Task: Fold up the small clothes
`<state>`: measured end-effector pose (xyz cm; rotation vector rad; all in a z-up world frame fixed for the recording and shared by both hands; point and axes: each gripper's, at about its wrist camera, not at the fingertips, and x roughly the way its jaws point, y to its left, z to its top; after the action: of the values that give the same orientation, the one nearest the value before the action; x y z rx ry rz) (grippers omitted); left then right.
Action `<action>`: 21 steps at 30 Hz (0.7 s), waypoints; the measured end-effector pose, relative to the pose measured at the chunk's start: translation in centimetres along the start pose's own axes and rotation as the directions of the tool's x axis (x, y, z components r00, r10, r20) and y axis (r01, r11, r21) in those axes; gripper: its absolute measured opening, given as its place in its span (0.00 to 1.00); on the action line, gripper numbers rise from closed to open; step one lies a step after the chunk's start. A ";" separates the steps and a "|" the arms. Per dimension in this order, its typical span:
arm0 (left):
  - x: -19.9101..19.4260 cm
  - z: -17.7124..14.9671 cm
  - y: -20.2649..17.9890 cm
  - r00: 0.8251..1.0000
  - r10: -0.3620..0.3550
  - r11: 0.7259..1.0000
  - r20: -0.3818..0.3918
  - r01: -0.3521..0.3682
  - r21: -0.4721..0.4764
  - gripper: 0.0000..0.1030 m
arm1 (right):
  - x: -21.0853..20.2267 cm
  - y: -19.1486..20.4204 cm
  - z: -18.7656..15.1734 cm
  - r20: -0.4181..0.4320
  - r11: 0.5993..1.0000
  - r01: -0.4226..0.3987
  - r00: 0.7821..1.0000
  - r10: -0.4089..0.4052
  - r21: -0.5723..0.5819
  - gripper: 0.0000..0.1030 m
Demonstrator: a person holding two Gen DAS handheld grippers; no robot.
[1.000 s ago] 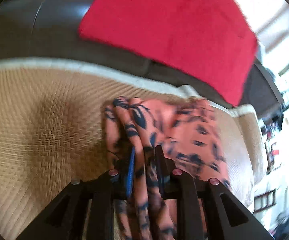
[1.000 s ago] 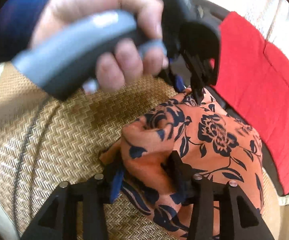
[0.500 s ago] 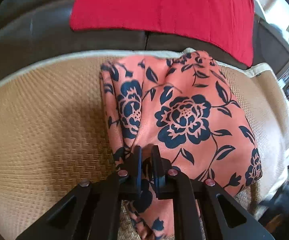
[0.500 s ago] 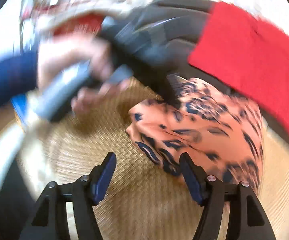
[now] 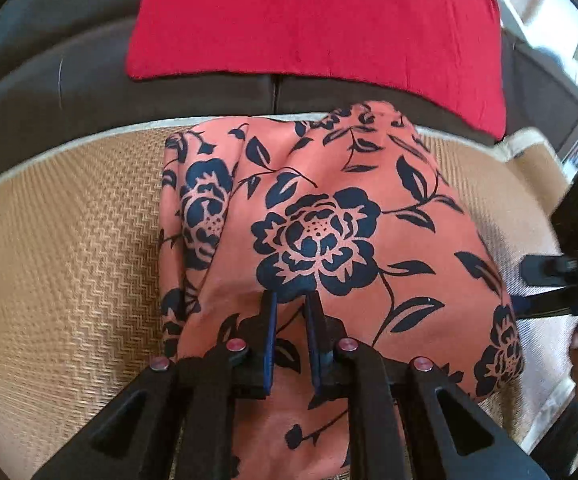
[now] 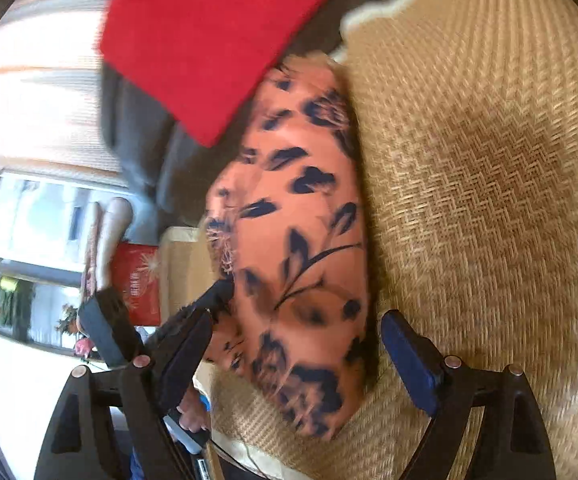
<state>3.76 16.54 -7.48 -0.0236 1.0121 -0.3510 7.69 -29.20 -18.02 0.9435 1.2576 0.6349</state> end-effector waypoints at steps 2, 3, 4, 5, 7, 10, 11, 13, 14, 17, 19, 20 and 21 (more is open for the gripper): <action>-0.3 -0.4 0.6 1.000 -0.013 1.000 0.006 0.013 0.002 0.13 | 0.7 0.4 0.4 -0.040 0.999 0.036 0.999 -0.036 -0.010 0.87; -0.7 -0.7 1.1 1.000 -0.013 1.000 0.009 0.013 0.008 0.12 | 1.3 0.4 1.0 -0.067 0.999 0.046 0.997 -0.047 -0.021 0.87; -0.8 -0.9 1.5 1.000 -0.018 1.000 0.012 0.018 0.002 0.11 | 1.6 0.4 1.3 -0.080 0.999 0.050 0.996 -0.050 -0.014 0.86; -0.6 -1.1 1.8 1.000 -0.024 1.000 0.018 0.024 -0.008 0.09 | 1.9 0.1 2.3 -0.077 0.999 0.050 0.996 -0.051 -0.012 0.77; -0.4 -1.4 2.9 0.998 -0.047 0.998 0.032 0.049 -0.047 0.03 | 2.3 -0.4 2.9 -0.066 0.992 0.118 0.990 -0.121 -0.039 0.39; 0.2 -2.2 3.6 0.995 -0.087 0.993 0.048 0.091 -0.082 0.02 | 2.1 -2.4 2.0 -0.016 0.992 0.117 0.993 -0.118 -0.055 0.33; 0.1 -2.4 3.9 0.995 -0.088 0.992 0.049 0.092 -0.085 0.02 | 2.2 -2.6 2.4 -0.016 0.994 0.093 0.995 -0.094 -0.053 0.32; -0.1 -2.5 3.9 0.996 -0.078 0.994 0.048 0.082 -0.078 0.02 | 2.0 -2.9 3.2 -0.052 0.999 0.029 0.998 -0.031 -0.046 0.35; 0.0 -2.5 4.0 0.996 -0.076 0.994 0.049 0.079 -0.075 0.02 | 1.6 -3.1 3.5 -0.070 1.000 0.011 0.997 -0.013 -0.026 0.43; -0.5 -2.7 4.0 0.996 -0.078 0.994 0.050 0.082 -0.073 0.02 | 0.6 -1.8 5.3 -0.078 0.999 0.011 0.997 -0.015 -0.048 0.66; -0.9 -2.8 3.9 0.996 -0.082 0.993 0.047 0.086 -0.077 0.02 | 1.2 -0.8 6.8 -0.076 0.994 0.061 0.995 -0.068 -0.089 0.70; -0.9 -2.7 3.9 0.996 -0.083 0.993 0.047 0.086 -0.076 0.02 | 1.5 -1.0 7.9 -0.077 0.995 0.066 0.994 -0.071 -0.074 0.70; -0.9 -2.8 4.0 0.995 -0.083 0.993 0.047 0.086 -0.076 0.02 | 1.8 -1.0 8.7 -0.082 0.997 0.062 0.994 -0.066 -0.055 0.70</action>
<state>2.11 20.96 -8.91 -0.1441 0.9831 -0.3870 16.44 -30.33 -19.51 0.8380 1.3339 0.6593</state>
